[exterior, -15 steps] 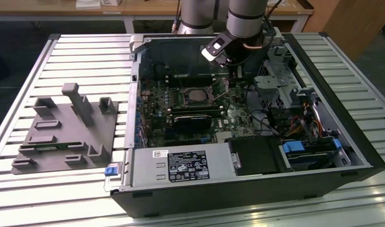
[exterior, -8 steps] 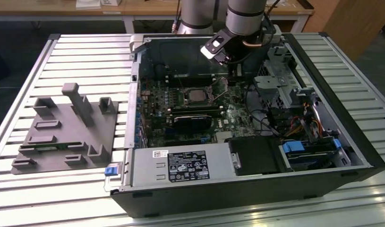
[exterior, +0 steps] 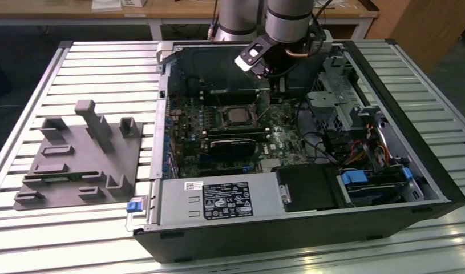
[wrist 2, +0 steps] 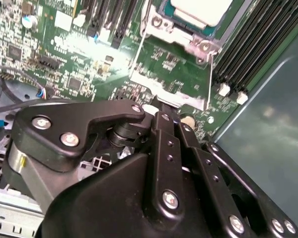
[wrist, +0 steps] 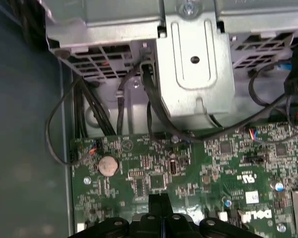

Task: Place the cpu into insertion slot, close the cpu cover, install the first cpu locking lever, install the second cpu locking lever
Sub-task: 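Close the cpu cover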

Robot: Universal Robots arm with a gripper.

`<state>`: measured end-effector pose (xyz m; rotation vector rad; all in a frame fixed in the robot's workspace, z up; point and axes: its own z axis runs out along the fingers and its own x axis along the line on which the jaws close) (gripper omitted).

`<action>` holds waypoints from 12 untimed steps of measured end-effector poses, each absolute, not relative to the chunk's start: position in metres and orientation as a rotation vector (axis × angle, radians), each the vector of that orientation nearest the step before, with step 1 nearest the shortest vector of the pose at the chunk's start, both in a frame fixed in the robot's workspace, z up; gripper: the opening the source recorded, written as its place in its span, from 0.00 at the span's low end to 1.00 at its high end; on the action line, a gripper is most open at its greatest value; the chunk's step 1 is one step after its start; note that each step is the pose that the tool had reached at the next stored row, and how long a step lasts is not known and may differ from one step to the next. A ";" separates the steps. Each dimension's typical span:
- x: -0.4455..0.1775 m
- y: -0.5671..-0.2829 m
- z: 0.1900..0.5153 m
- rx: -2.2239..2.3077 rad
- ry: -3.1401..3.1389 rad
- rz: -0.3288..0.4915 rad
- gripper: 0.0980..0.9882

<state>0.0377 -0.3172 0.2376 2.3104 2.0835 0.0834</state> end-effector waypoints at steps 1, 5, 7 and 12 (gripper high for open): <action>0.036 -0.317 0.238 2.310 2.084 0.083 0.01; 0.029 -0.317 0.238 2.310 2.084 0.083 0.01; 0.026 -0.317 0.238 2.310 2.084 0.084 0.01; 0.016 -0.317 0.238 2.310 2.083 0.083 0.01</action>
